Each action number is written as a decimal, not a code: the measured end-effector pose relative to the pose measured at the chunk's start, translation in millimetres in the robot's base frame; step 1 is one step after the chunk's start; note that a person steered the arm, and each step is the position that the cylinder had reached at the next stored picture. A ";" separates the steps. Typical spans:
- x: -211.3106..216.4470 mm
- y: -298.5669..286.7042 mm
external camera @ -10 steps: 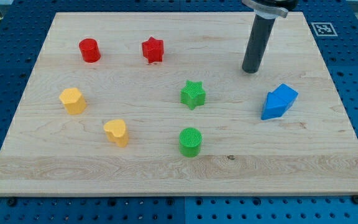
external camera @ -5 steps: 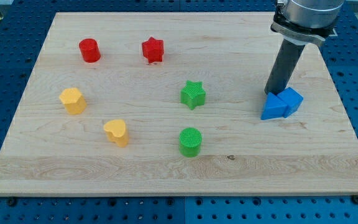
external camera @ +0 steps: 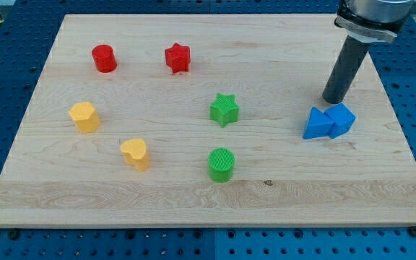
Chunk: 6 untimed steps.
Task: Slightly push the blue cube towards bottom
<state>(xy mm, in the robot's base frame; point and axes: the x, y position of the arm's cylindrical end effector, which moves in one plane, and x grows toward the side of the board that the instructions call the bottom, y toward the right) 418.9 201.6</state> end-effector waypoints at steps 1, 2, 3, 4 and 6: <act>-0.3 0.1; -0.4 21.2; 0.4 30.5; 10.9 30.5; 20.0 31.0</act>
<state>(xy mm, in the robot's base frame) 438.8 232.6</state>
